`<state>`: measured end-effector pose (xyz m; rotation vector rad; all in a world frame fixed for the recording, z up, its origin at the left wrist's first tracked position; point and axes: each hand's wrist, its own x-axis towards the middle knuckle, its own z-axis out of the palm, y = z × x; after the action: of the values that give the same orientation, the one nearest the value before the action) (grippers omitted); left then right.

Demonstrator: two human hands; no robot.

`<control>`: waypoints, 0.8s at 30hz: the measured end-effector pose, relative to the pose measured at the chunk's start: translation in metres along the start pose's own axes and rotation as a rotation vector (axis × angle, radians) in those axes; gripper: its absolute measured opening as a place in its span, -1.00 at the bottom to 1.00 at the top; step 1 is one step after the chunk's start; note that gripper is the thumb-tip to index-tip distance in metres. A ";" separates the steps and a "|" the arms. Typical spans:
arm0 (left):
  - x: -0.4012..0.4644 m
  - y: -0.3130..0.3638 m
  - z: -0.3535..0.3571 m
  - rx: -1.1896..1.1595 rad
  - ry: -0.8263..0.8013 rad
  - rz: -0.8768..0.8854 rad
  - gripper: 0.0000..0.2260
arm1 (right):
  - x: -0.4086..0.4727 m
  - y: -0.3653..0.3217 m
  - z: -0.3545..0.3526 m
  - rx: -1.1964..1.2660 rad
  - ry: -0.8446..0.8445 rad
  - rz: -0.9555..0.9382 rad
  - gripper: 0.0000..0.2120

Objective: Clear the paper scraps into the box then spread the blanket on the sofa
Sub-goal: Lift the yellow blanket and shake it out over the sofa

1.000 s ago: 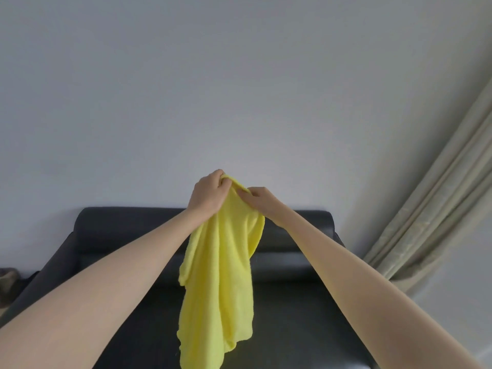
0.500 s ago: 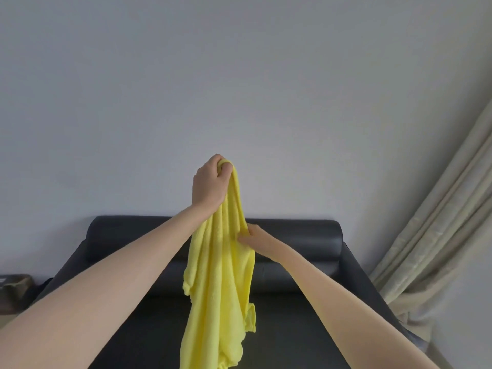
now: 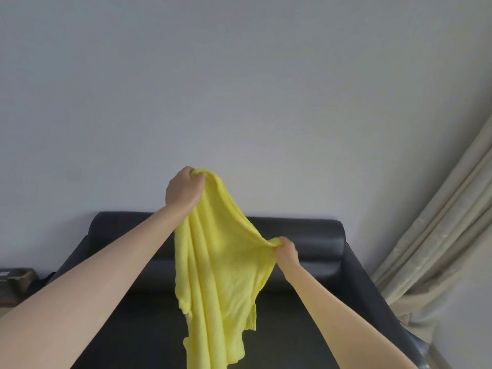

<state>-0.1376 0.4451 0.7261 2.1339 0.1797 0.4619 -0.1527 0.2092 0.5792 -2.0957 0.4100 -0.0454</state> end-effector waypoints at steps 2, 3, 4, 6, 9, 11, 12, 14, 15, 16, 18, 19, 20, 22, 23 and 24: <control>-0.005 -0.022 0.008 0.097 -0.044 -0.010 -0.75 | -0.003 -0.017 -0.018 0.097 0.071 -0.063 -0.58; -0.009 -0.029 0.013 0.125 -0.062 0.026 -0.69 | -0.005 -0.029 -0.025 0.075 0.059 -0.140 -0.61; -0.015 -0.032 0.019 0.156 -0.100 0.081 -0.63 | -0.007 -0.040 -0.029 0.037 0.038 -0.232 -0.70; -0.029 -0.029 0.034 0.295 -0.260 0.221 -0.49 | -0.012 -0.065 -0.034 -0.048 0.028 -0.372 -0.93; -0.049 -0.014 0.060 0.390 -0.487 0.308 -0.47 | -0.019 -0.097 -0.040 -0.148 0.046 -0.511 -0.91; -0.052 -0.007 0.070 0.273 -0.449 0.298 -0.64 | -0.025 -0.109 -0.045 -0.185 0.061 -0.561 -0.89; -0.051 -0.007 0.071 0.197 -0.372 0.300 -0.74 | -0.025 -0.111 -0.048 -0.202 0.059 -0.578 -0.87; -0.049 -0.009 0.067 0.063 -0.220 0.293 -0.82 | -0.025 -0.107 -0.054 -0.219 0.022 -0.588 -0.82; -0.048 -0.010 0.063 0.039 -0.164 0.301 -0.86 | -0.025 -0.104 -0.057 -0.205 -0.009 -0.579 -0.79; -0.050 -0.010 0.060 0.035 -0.114 0.329 -0.89 | -0.023 -0.098 -0.058 -0.182 -0.042 -0.565 -0.74; -0.057 -0.002 0.056 0.044 -0.014 0.393 -0.86 | -0.020 -0.085 -0.056 -0.191 -0.094 -0.541 -0.70; -0.060 0.002 0.055 0.022 0.032 0.414 -0.83 | -0.017 -0.077 -0.052 -0.238 -0.107 -0.529 -0.73; -0.062 0.007 0.056 -0.015 0.073 0.421 -0.82 | -0.014 -0.068 -0.047 -0.292 -0.117 -0.509 -0.76; -0.064 0.015 0.055 -0.119 0.139 0.397 -0.82 | -0.009 -0.052 -0.039 -0.364 -0.143 -0.421 -0.79; -0.064 0.020 0.053 -0.169 0.166 0.379 -0.82 | -0.006 -0.043 -0.036 -0.361 -0.163 -0.360 -0.81; -0.064 0.024 0.050 -0.210 0.194 0.368 -0.82 | -0.004 -0.035 -0.035 -0.345 -0.181 -0.297 -0.83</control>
<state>-0.1780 0.3744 0.7040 1.9160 -0.1519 0.8649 -0.1535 0.1981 0.6280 -2.4625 -0.0090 0.0440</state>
